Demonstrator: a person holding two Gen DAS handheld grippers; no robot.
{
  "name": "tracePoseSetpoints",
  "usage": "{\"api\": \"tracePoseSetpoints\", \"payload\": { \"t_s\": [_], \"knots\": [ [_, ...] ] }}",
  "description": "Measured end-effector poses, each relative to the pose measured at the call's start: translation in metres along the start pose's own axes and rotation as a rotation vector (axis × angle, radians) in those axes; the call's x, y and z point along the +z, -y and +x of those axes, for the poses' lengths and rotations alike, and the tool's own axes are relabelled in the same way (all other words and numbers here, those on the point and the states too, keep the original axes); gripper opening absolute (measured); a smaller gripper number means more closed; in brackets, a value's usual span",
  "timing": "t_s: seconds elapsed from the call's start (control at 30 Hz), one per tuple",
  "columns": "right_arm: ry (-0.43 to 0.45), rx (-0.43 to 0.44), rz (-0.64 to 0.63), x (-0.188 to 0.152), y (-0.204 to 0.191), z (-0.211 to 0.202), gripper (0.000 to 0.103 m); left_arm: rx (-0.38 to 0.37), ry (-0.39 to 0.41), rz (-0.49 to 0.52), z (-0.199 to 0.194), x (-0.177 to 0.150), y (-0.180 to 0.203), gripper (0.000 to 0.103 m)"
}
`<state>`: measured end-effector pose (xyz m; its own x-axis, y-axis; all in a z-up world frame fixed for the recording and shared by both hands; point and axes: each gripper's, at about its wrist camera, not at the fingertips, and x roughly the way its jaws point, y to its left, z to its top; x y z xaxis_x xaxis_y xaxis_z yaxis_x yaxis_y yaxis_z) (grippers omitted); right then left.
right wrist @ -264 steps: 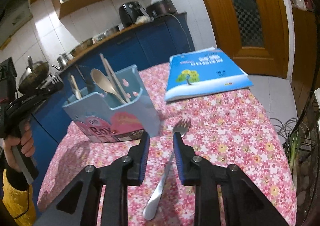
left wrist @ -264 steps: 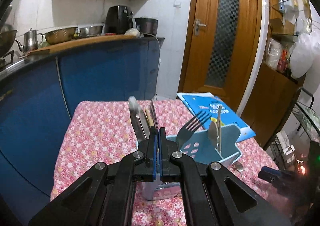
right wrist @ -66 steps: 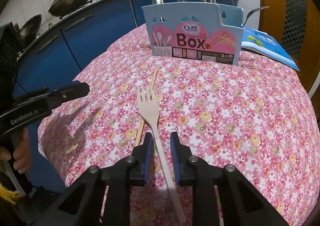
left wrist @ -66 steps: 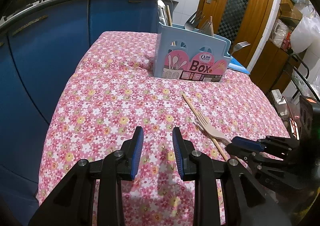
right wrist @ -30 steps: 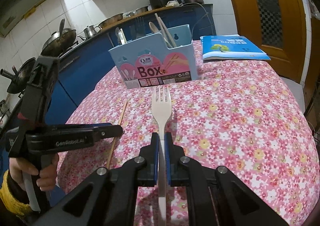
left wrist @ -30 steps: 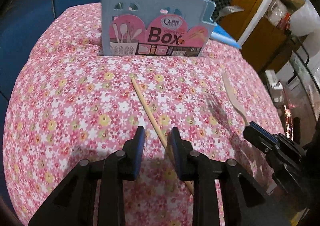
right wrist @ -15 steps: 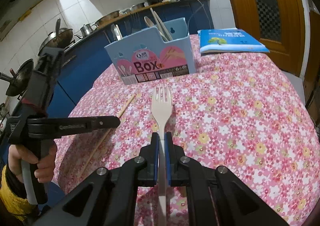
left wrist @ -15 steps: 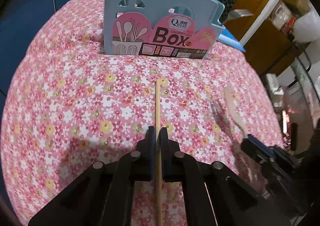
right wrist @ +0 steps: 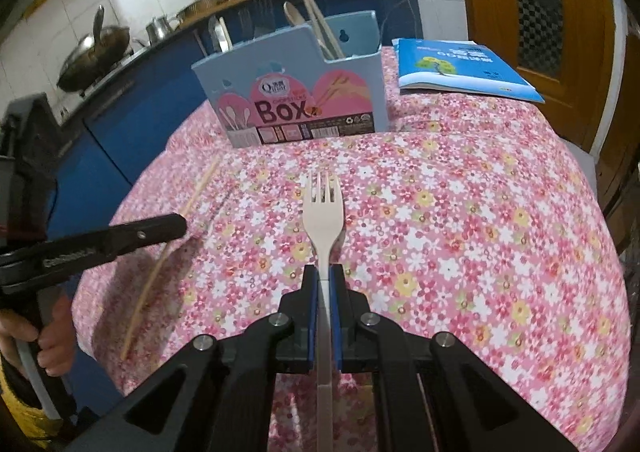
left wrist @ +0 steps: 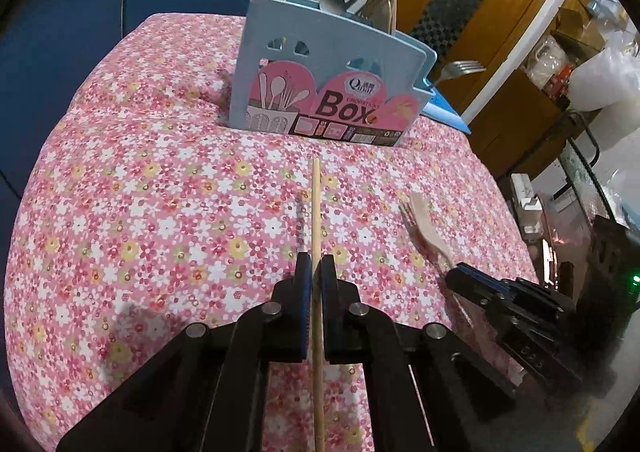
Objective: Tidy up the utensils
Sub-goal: 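Lift the chopstick and wooden fork upright over the blue holder with both tools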
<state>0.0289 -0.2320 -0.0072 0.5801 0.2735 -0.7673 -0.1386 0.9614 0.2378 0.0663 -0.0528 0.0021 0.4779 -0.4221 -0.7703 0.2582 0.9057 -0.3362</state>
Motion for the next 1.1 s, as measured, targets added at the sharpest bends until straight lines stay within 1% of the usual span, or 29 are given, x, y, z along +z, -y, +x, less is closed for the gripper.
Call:
{"api": "tracePoseSetpoints", "payload": {
  "t_s": [0.2, 0.23, 0.3, 0.37, 0.53, 0.57, 0.63, 0.73, 0.8, 0.93, 1.1],
  "knots": [
    [-0.082, -0.025, -0.016, 0.009, 0.0, 0.012, 0.009, 0.002, 0.045, -0.006, -0.011, 0.003, -0.007, 0.002],
    [-0.092, -0.029, -0.025, 0.01, -0.001, 0.013, 0.01, 0.004, 0.051, -0.007, -0.01, 0.004, -0.007, 0.002],
    [-0.118, -0.028, -0.035, 0.015, -0.003, 0.016, 0.017, 0.001, 0.062, -0.012, -0.013, 0.006, -0.011, 0.002],
    [-0.139, -0.034, -0.035, 0.021, -0.004, 0.021, 0.018, -0.003, 0.074, -0.013, -0.016, 0.008, -0.014, 0.002],
    [-0.172, -0.047, -0.033, 0.028, -0.005, 0.027, 0.018, -0.004, 0.109, -0.002, -0.02, 0.011, -0.016, 0.002],
    [-0.172, -0.061, -0.034, 0.029, -0.005, 0.027, 0.012, -0.006, 0.112, -0.002, -0.02, 0.012, -0.017, 0.002],
    [-0.165, -0.046, -0.018, 0.03, -0.003, 0.027, 0.01, -0.013, 0.12, -0.005, -0.021, 0.013, -0.019, 0.002],
    [-0.118, 0.034, 0.029, 0.029, 0.003, 0.02, 0.009, -0.025, 0.141, -0.004, -0.024, 0.015, -0.019, 0.002],
    [-0.061, 0.063, 0.034, 0.03, 0.002, 0.01, 0.009, -0.034, 0.159, -0.003, -0.028, 0.017, -0.019, 0.002],
    [0.043, 0.089, 0.032, 0.037, -0.002, -0.009, 0.009, -0.056, 0.212, 0.007, -0.039, 0.025, -0.014, 0.002],
    [0.204, 0.082, 0.016, 0.05, -0.007, -0.034, 0.009, -0.061, 0.285, 0.029, -0.051, 0.04, -0.008, 0.002]
  ]
}}
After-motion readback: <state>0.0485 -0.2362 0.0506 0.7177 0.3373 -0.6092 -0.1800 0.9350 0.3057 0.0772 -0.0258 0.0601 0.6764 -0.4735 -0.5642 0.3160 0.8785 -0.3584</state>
